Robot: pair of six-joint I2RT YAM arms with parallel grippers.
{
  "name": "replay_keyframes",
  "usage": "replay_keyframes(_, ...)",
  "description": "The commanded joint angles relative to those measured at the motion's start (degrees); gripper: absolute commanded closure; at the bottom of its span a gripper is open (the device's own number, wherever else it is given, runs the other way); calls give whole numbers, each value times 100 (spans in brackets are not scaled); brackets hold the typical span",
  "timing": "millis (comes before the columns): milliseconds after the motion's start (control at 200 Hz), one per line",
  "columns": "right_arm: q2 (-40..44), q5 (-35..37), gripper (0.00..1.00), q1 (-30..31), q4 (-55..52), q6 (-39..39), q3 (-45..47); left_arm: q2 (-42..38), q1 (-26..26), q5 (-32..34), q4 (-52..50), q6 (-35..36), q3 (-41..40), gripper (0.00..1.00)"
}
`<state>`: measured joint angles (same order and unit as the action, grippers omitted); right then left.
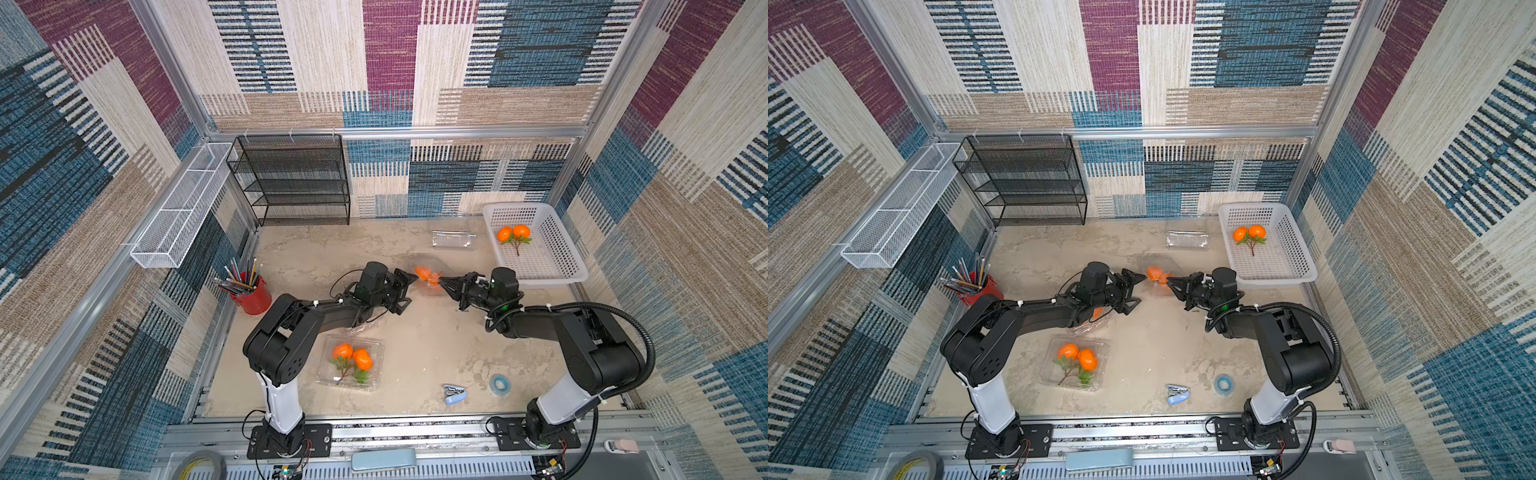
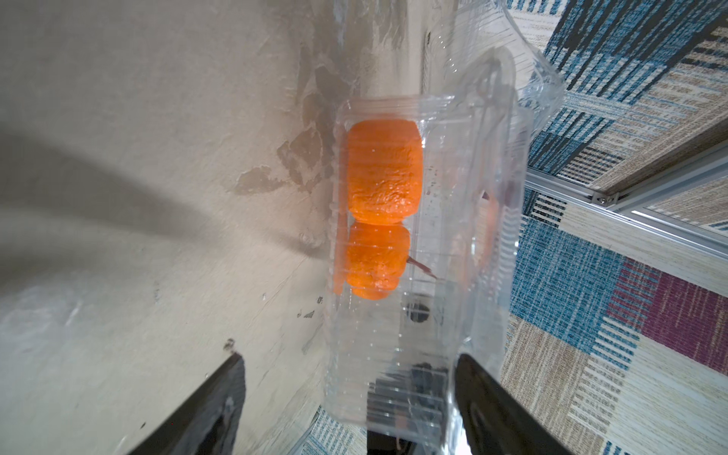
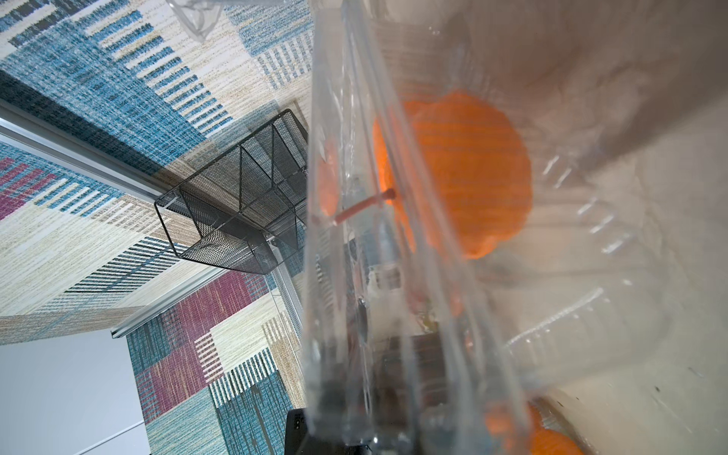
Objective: Take oranges out of containers
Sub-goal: Open the packing box at the center of the board.
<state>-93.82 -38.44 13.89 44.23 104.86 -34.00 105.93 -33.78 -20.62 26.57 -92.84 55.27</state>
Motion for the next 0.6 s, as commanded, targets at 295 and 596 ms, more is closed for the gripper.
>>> replay_keyframes(295, -65, -449, 85, 148, 170, -53, -91, 143, -67, 14, 305, -79, 37, 17)
replay_keyframes(596, -249, -305, 84, 217, 435, 239, -205, 141, -128, -21, 254, -78, -20, 17)
